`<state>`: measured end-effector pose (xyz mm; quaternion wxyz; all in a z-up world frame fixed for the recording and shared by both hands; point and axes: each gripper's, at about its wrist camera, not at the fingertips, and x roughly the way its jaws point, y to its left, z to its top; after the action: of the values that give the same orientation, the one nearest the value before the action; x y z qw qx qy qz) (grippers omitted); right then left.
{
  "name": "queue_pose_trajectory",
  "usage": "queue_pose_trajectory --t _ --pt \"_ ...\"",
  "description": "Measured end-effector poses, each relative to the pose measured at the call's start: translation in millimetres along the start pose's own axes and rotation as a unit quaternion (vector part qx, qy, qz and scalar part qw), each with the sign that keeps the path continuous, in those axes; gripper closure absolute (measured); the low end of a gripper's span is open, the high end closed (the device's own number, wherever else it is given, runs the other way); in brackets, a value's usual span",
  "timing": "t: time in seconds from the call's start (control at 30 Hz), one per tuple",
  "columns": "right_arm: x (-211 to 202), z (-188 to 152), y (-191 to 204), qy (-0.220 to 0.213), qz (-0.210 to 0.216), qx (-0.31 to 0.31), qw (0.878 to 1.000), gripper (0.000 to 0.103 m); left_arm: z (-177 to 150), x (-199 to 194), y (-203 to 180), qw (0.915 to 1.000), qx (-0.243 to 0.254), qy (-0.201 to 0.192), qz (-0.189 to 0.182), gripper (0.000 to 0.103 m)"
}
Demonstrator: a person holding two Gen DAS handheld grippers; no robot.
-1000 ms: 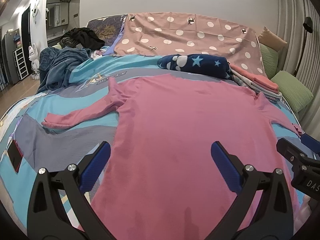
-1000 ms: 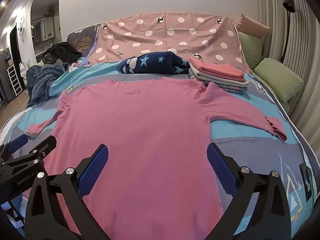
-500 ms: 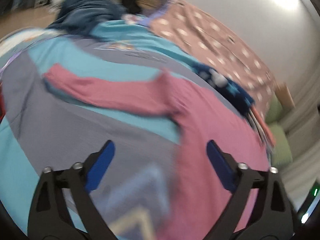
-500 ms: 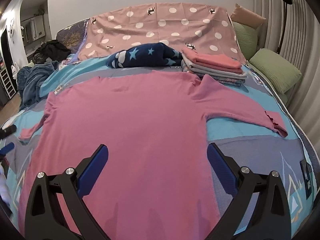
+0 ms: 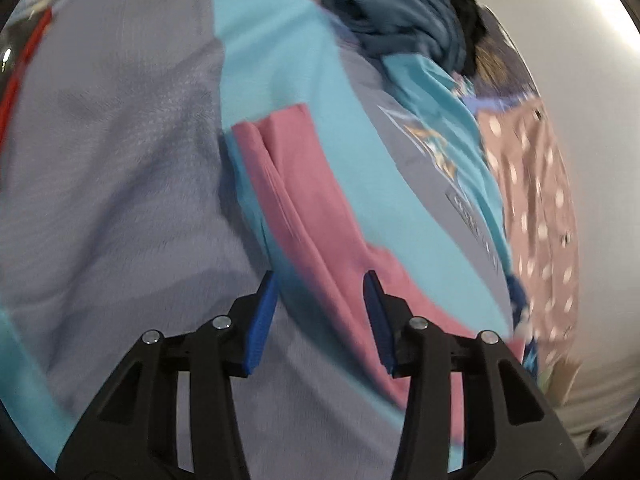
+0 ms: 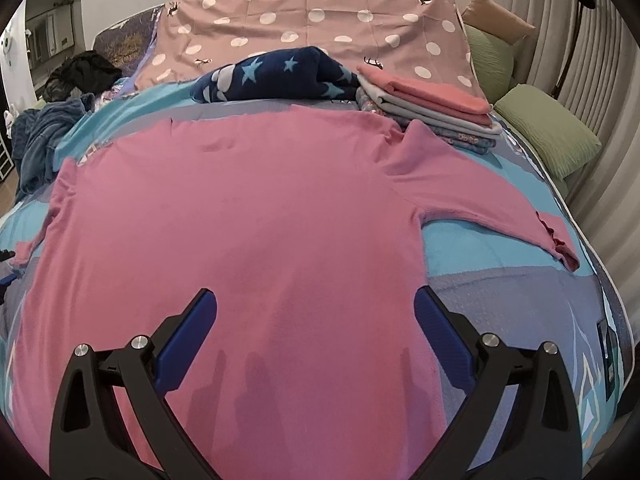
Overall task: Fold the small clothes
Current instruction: 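Grasp the pink shirt's sleeve cuff with the left gripper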
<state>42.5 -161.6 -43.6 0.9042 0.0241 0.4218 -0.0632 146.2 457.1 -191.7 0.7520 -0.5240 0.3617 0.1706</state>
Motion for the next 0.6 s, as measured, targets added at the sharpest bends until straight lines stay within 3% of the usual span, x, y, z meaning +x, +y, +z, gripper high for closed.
queue_pose_trajectory --t 0.07,0.17,0.2,0.3,0.47,0.6 --pt "2.7 2.7 1.8 0.001 0.001 -0.001 1.000 0.004 10.1 12.6 4.4 0.9998 -0.011 -0.007 0.018 0.062" --pt "6.8 4.4 2.0 0.003 0.002 0.000 1.000 0.004 21.5 27.0 13.3 0.9991 -0.038 -0.006 0.016 0.093" --pt "7.7 3.8 1.6 0.004 0.002 0.001 1.000 0.004 23.9 29.5 17.9 0.9986 -0.052 -0.003 0.006 0.095" --pt "10.7 3.2 0.0 0.010 0.004 0.005 1.000 0.004 24.0 25.9 16.4 0.9981 -0.059 -0.015 -0.011 0.098" --pt "10.4 3.1 -4.6 0.008 0.010 0.012 1.000 0.004 20.0 -10.5 -23.9 0.9979 0.006 -0.050 -0.041 0.099" --pt "5.6 1.8 -9.8 0.000 0.018 0.020 1.000 0.004 5.8 -49.0 -80.6 0.9907 0.074 -0.071 -0.090 0.099"
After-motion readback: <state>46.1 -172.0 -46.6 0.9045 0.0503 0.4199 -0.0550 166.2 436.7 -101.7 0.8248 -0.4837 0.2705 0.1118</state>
